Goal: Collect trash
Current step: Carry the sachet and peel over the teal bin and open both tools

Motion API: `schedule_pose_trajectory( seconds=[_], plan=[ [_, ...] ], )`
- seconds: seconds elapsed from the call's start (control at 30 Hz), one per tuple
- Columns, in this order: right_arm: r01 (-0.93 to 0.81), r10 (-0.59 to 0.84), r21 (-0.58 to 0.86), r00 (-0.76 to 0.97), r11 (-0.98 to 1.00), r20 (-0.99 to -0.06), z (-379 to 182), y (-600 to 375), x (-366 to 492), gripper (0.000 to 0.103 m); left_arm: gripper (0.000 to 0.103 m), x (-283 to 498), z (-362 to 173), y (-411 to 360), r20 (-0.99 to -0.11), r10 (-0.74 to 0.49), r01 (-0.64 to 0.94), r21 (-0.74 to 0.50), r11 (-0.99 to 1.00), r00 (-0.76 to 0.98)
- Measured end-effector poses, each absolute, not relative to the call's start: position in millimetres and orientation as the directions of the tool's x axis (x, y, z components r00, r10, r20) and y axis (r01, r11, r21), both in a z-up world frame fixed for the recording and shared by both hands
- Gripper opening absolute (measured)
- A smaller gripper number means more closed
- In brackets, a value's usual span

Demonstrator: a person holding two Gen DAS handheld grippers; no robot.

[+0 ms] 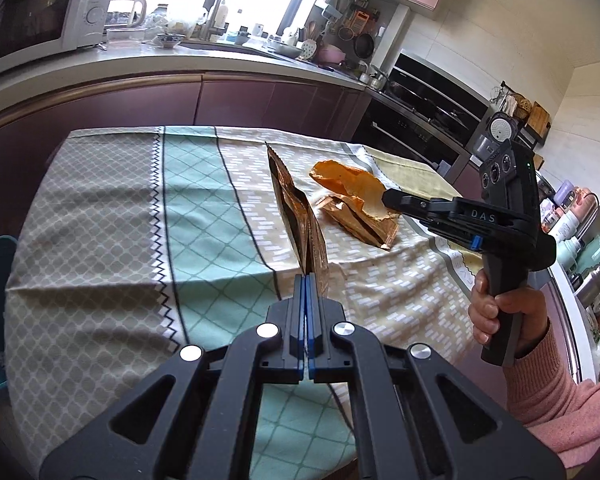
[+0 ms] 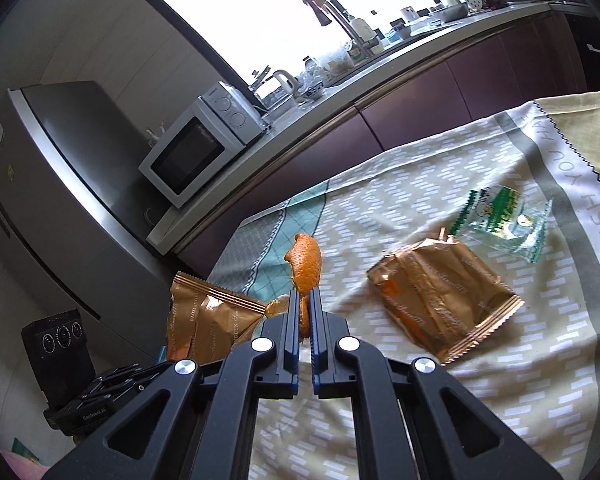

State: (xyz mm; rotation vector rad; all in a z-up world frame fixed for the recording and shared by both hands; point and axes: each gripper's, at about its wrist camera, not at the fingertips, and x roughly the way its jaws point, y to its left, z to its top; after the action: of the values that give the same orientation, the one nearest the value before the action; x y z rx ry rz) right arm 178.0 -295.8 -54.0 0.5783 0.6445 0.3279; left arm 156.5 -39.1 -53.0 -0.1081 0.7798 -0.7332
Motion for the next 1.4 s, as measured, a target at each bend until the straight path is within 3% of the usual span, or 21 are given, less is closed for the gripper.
schedule_pose_trajectory(
  seconds=[0.47, 0.73, 1.0, 1.4],
  plan=[
    [-0.348, 0.652, 0.588, 0.61, 0.731, -0.45, -33.5, -174.5, 230.9, 0.004, 0.001, 159.7, -26.7, 118.6, -0.579, -0.45, 0.333, -0.303, 0.893, 0.68],
    [-0.462, 0.734, 0.573, 0.481, 0.677, -0.479, -31.5, -86.5, 280.3, 0.004, 0.001, 168.0, -34.5, 189.6, -0.629, -0.289, 0.172, -0.24, 0.955, 0.722],
    [-0.502, 0.749, 0.559, 0.374, 0.66, -0.548, -45.4, -15.5, 324.0, 0.004, 0.001, 184.1, -68.2, 232.8, -0.69, -0.199, 0.047, -0.233, 0.971, 0.696],
    [-0.479, 0.676, 0.504, 0.311, 0.718, -0.668, -77.1, 54.1, 364.2, 0.004, 0.001, 214.7, -119.5, 258.4, -0.763, -0.168, -0.021, -0.232, 0.973, 0.625]
  ],
)
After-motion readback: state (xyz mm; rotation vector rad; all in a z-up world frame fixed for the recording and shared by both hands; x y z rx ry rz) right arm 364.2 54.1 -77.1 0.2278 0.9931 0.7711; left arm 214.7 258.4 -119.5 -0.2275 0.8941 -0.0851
